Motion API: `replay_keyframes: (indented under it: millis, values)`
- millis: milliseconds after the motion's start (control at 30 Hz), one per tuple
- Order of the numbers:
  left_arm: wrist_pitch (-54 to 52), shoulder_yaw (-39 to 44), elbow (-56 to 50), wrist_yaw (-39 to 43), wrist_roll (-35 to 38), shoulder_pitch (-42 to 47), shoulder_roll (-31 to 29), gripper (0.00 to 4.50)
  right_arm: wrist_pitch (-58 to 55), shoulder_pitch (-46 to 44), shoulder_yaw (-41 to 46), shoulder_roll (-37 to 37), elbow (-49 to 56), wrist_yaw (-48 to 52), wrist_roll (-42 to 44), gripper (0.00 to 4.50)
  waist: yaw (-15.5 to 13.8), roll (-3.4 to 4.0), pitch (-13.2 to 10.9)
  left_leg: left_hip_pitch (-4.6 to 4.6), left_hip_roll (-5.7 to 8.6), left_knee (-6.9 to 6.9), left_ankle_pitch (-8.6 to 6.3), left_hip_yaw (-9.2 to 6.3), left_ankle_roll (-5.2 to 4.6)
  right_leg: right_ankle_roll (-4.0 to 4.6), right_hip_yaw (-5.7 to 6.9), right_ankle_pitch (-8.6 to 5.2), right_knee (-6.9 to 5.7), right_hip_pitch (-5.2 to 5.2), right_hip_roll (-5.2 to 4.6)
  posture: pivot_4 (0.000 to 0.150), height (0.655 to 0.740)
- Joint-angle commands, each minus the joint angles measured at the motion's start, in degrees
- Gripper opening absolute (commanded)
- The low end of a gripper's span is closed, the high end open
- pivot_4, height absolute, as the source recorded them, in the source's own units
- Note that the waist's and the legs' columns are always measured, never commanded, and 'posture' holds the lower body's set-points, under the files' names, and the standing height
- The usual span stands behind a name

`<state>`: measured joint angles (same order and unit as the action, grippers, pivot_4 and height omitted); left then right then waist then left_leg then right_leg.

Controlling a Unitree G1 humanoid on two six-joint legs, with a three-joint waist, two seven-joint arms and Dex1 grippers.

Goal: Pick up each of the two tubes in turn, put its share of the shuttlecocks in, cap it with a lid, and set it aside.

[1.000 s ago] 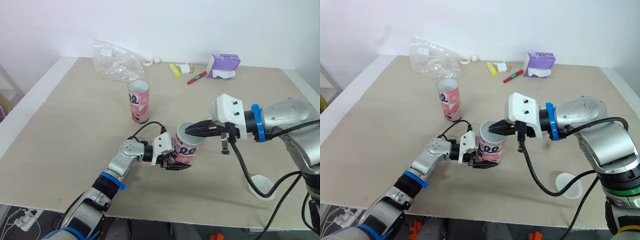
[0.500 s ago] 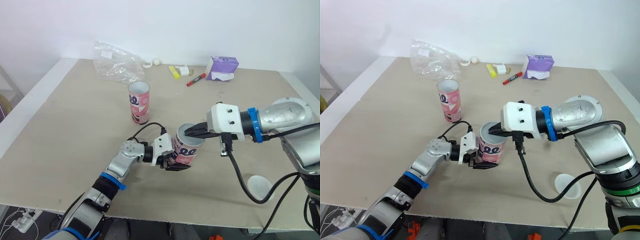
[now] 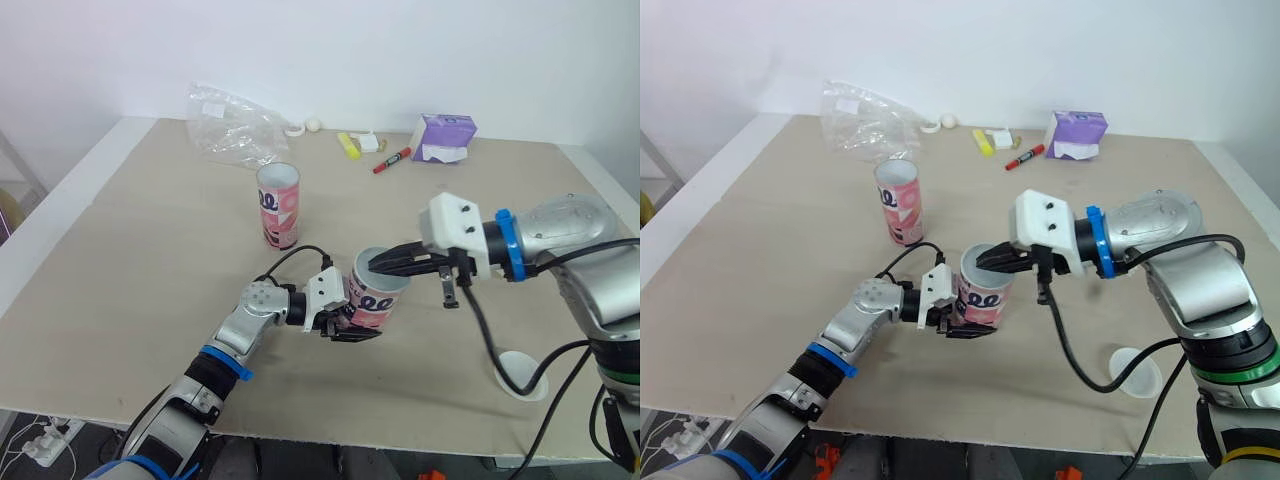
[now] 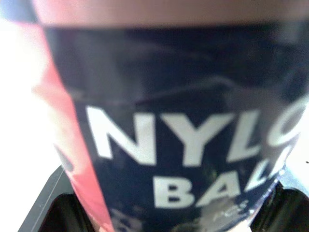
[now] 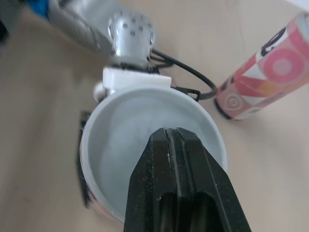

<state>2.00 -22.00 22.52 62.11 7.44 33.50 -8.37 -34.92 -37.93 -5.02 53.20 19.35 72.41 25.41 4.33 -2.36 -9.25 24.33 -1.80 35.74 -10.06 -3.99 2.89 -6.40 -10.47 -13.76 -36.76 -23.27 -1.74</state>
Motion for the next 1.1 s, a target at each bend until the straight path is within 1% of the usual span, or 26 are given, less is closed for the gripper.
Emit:
replay_keyframes:
  millis: [33,133,200,267,400,500,533,567,600,667,700,733,767,833,900,967,1100]
  values:
    - [-1.7,1.2,0.2,-0.6,-0.3,0.0,-1.1,3.37,-3.3,3.0,13.4,3.3,-2.7,-0.1,6.4,0.04,-0.3,0.03,-0.1,0.00,0.01,-0.03,0.00,0.00,0.00,-0.01,0.00,0.00,0.00,-0.01,0.00,0.150,0.7400]
    - [-2.0,1.6,-0.3,-0.4,0.3,0.2,-1.1,3.37,-6.0,7.0,21.5,4.1,-3.6,-1.5,10.6,0.04,-0.2,0.12,-0.1,0.12,0.03,-0.14,-0.01,-0.03,0.00,-0.05,0.01,-0.12,0.01,-0.09,0.00,0.150,0.7400]
    - [-1.9,1.6,-0.4,-0.3,0.3,0.3,-1.2,3.37,-7.3,9.6,24.9,3.9,-3.1,-2.8,12.6,0.04,-0.1,0.14,-0.1,0.10,0.03,-0.21,-0.05,-0.04,0.00,-0.05,0.01,-0.21,0.00,-0.09,0.01,0.150,0.7400]
    - [-1.6,1.7,-0.5,0.3,0.6,0.4,-1.3,3.37,-8.3,15.1,28.9,2.6,-2.0,-4.5,14.1,0.04,0.0,0.16,-0.1,0.01,0.02,-0.27,-0.07,-0.04,-0.01,-0.02,0.00,-0.23,0.00,-0.07,0.04,0.150,0.7400]
    - [-1.7,1.5,-1.4,2.2,1.6,0.5,-1.7,3.37,-5.4,26.2,30.9,0.3,1.9,-6.2,12.9,0.04,0.0,0.17,-0.2,0.03,0.01,-0.28,-0.07,-0.09,-0.01,-0.03,0.00,-0.26,0.00,-0.04,0.09,0.150,0.7400]
    - [-1.5,1.6,-2.1,3.8,2.5,0.5,-1.9,3.37,-2.7,33.2,29.4,-3.2,5.5,-8.2,12.2,0.04,0.1,0.31,-0.2,0.02,0.01,-0.29,-0.08,-0.07,0.01,-0.04,-0.02,-0.27,0.00,-0.07,0.10,0.150,0.7400]
    - [-1.4,1.6,-2.3,4.1,2.6,0.5,-1.9,4.00,-1.7,35.0,28.6,-4.0,6.4,-8.9,11.5,0.00,0.1,0.34,-0.2,0.02,0.01,-0.30,-0.08,-0.08,0.01,-0.03,-0.01,-0.28,0.00,-0.07,0.11,0.150,0.7400]
    - [-1.5,1.7,-2.4,4.4,2.7,0.5,-1.9,4.19,-0.6,36.6,27.7,-4.7,7.1,-9.2,10.9,0.00,0.1,0.36,-0.2,0.02,0.01,-0.30,-0.08,-0.09,0.01,-0.04,-0.01,-0.28,0.00,-0.07,0.11,0.150,0.7400]
    - [-1.5,1.8,-2.6,4.6,2.8,0.5,-1.9,4.50,0.7,38.0,26.8,-5.3,7.7,-9.4,10.1,0.73,0.1,0.37,-0.2,0.05,0.02,-0.28,-0.08,-0.09,0.01,-0.05,-0.01,-0.28,0.00,-0.06,0.10,0.150,0.7400]
    - [-1.3,1.9,-3.1,5.1,2.8,0.5,-2.0,4.50,2.6,40.1,25.1,-6.2,8.5,-9.7,9.2,1.16,0.1,0.39,-0.3,0.06,0.03,-0.24,-0.09,-0.07,0.02,-0.08,-0.02,-0.26,0.00,-0.07,0.08,0.150,0.7400]
    - [-1.3,1.9,-3.3,5.2,2.8,0.5,-2.1,4.50,3.3,40.6,24.5,-6.8,8.6,-10.0,8.9,1.45,0.0,0.33,-0.3,0.07,0.04,-0.24,-0.08,-0.07,0.02,-0.09,-0.03,-0.26,0.00,-0.06,0.07,0.150,0.7400]
    - [-1.0,1.9,-3.7,5.4,2.6,0.5,-2.3,4.50,4.6,41.4,23.2,-7.5,8.7,-10.3,8.3,1.92,0.0,0.36,-0.3,0.06,0.03,-0.24,-0.08,-0.10,0.02,-0.07,-0.01,-0.27,0.00,-0.06,0.10,0.150,0.7400]
    - [-0.8,1.9,-4.0,5.5,2.4,0.5,-2.5,4.50,5.8,41.9,21.9,-8.3,8.7,-10.6,7.7,2.17,0.0,0.36,-0.3,0.07,0.04,-0.24,-0.08,-0.09,0.03,-0.07,-0.02,-0.27,0.00,-0.06,0.07,0.150,0.7400]
    - [-0.6,2.0,-4.6,5.7,2.4,0.3,-3.0,4.50,7.4,42.5,20.1,-9.1,8.6,-10.9,6.9,2.97,0.0,0.32,-0.3,0.08,0.04,-0.24,-0.08,-0.10,0.03,-0.07,-0.02,-0.28,0.00,-0.06,0.08,0.150,0.7400]
    - [-0.8,2.3,-5.9,6.3,2.7,-0.1,-4.0,4.50,8.6,42.5,18.1,-10.1,8.5,-11.6,6.2,4.04,0.0,0.37,-0.4,0.08,0.03,-0.26,-0.09,-0.10,0.04,-0.06,-0.02,-0.29,0.00,-0.09,0.09,0.150,0.7400]
    - [-1.0,2.8,-7.2,6.9,3.0,-0.4,-5.3,4.50,9.9,42.2,16.2,-11.1,8.1,-12.3,5.4,4.41,0.0,0.40,-0.4,0.08,0.03,-0.26,-0.09,-0.10,0.04,-0.06,-0.02,-0.29,0.00,-0.08,0.08,0.150,0.7400]
    - [-1.3,4.4,-9.7,7.7,3.9,-1.4,-8.6,4.50,12.2,41.5,13.1,-13.1,6.6,-13.5,3.8,4.41,0.0,0.48,-0.5,0.07,0.00,-0.28,-0.09,-0.10,0.04,-0.05,-0.01,-0.30,0.00,-0.08,0.11,0.150,0.7400]
